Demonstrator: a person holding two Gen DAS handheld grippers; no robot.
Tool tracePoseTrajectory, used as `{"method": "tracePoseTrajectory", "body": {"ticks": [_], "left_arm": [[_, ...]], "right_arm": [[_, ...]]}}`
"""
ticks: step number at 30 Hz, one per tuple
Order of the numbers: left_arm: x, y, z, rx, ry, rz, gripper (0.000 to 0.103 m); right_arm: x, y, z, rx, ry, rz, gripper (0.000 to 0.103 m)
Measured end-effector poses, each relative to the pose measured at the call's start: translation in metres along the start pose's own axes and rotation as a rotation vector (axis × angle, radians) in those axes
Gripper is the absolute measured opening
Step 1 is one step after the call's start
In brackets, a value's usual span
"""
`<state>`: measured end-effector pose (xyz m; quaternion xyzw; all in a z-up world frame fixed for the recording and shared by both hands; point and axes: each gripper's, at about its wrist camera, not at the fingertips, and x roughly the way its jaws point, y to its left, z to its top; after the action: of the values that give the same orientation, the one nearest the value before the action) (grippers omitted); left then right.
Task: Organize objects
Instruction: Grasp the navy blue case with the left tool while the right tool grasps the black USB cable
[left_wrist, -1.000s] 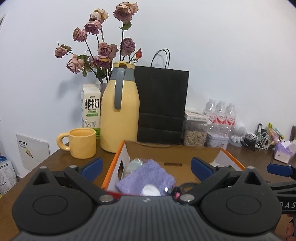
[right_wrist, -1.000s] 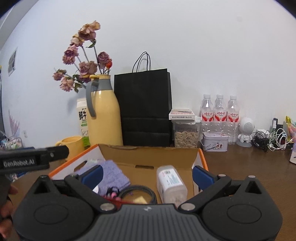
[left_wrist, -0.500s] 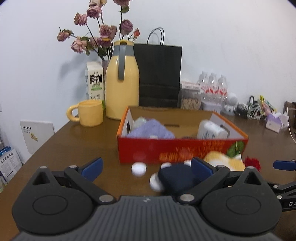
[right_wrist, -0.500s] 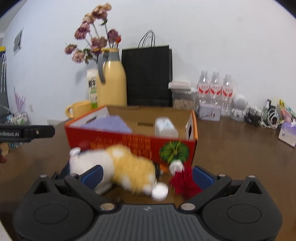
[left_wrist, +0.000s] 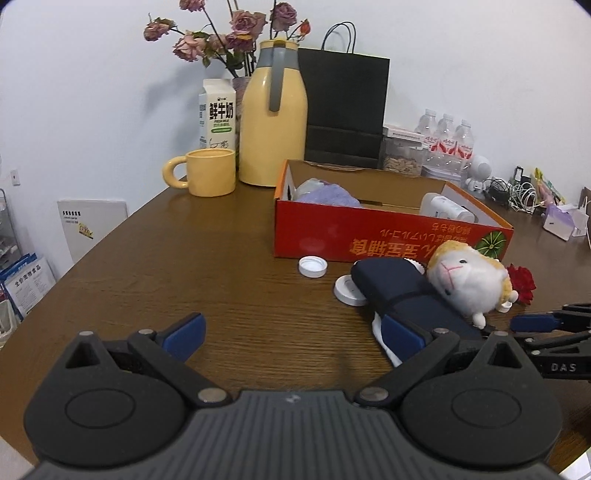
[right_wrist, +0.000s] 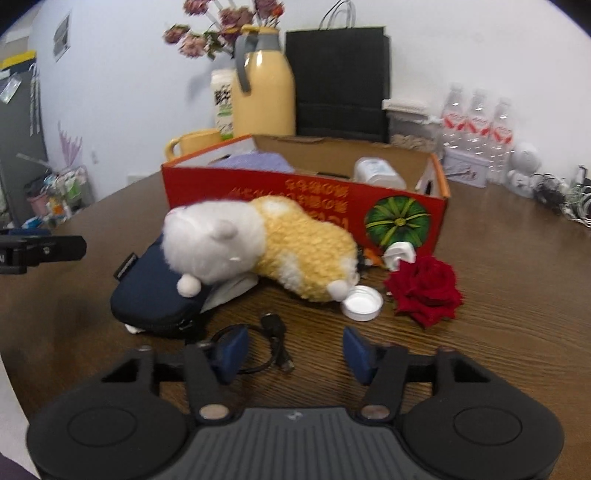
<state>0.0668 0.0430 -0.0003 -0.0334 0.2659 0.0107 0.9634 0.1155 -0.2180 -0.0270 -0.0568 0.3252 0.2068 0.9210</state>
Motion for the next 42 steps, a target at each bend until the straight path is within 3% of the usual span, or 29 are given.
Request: {"method": "tracePoseTrajectory", "body": {"ticks": [2, 6, 7, 14, 25, 32, 38, 42], "left_arm": [[0.000, 0.001, 0.000, -0.003, 0.001, 0.000, 0.103], [0.001, -0.001, 0.000, -0.003, 0.006, -0.007, 0.103], [0.001, -0.002, 0.000, -0.002, 0.007, -0.007, 0.103], [0.006, -0.010, 0.000, 0.014, 0.021, -0.015, 0.103], [0.022, -0.051, 0.002, 0.066, 0.066, -0.094, 0.103], [0.037, -0.089, 0.000, 0.124, 0.086, -0.139, 0.103], [0.060, -0.107, -0.005, 0.138, 0.103, -0.066, 0.103], [0.056, -0.103, -0.007, 0.134, 0.085, -0.085, 0.080]], "right_arm": [[0.003, 0.001, 0.002, -0.015, -0.004, 0.007, 0.044], [0.004, 0.008, 0.002, -0.049, -0.018, 0.033, 0.014], [0.003, 0.010, 0.001, -0.060, -0.025, 0.034, 0.013], [-0.001, 0.015, -0.007, -0.074, -0.074, 0.015, 0.012], [-0.030, -0.001, -0.015, 0.083, -0.287, -0.090, 0.012], [-0.028, -0.010, -0.016, 0.126, -0.285, -0.085, 0.012], [-0.028, -0.011, -0.018, 0.149, -0.287, -0.075, 0.012], [-0.028, -0.013, -0.019, 0.161, -0.290, -0.065, 0.012]]}}
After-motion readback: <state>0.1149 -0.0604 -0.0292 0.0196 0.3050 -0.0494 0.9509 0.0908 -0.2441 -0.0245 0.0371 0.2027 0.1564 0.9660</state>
